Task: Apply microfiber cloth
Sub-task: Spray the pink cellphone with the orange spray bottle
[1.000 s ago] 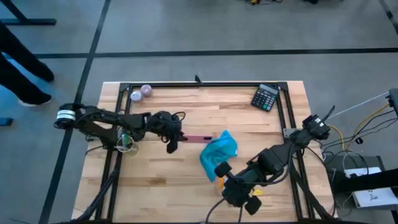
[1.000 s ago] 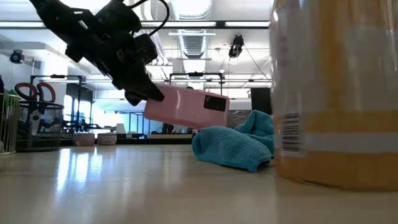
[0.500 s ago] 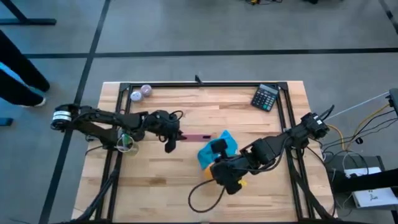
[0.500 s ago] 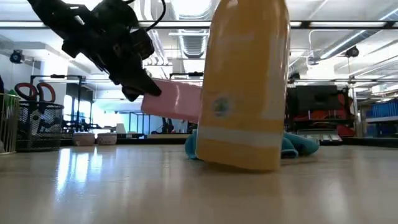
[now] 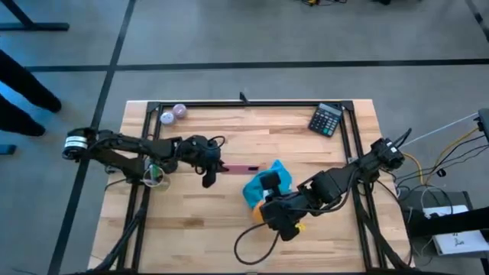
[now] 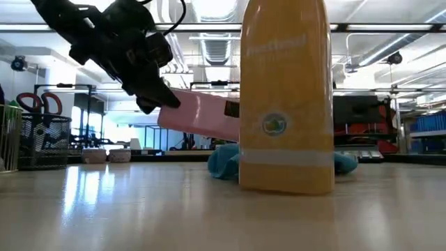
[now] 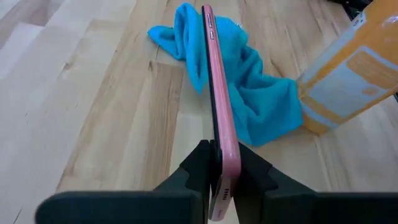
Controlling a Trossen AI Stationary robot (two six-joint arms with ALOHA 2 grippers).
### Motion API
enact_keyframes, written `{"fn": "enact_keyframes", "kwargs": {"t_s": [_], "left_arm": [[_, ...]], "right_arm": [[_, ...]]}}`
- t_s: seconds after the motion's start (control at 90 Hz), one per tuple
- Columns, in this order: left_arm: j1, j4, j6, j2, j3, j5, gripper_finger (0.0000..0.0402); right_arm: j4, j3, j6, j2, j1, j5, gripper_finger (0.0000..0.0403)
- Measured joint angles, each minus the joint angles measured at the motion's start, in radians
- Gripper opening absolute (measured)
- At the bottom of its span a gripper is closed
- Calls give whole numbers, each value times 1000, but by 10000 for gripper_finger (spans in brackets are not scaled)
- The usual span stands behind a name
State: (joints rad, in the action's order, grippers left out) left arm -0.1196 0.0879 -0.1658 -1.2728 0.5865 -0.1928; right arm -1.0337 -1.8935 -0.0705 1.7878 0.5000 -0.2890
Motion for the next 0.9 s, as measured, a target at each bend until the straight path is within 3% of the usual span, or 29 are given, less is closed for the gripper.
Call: {"fn": "enact_keyframes", "kwargs": {"t_s": [0.311, 0.511, 0.711, 0.9], "left_arm": [[0, 1, 0, 0, 0, 0, 27], [2, 3, -1, -1, 0, 0, 27], [5, 13, -1, -1, 0, 0, 27], [5, 70, 9, -1, 0, 1, 27]], "right_arm": [[90, 0, -84, -31, 35, -8, 1], [97, 41, -39, -107, 93, -168, 0], [133, 225, 93, -225, 162, -317, 0], [362, 542, 161, -359, 177, -332, 0]]}}
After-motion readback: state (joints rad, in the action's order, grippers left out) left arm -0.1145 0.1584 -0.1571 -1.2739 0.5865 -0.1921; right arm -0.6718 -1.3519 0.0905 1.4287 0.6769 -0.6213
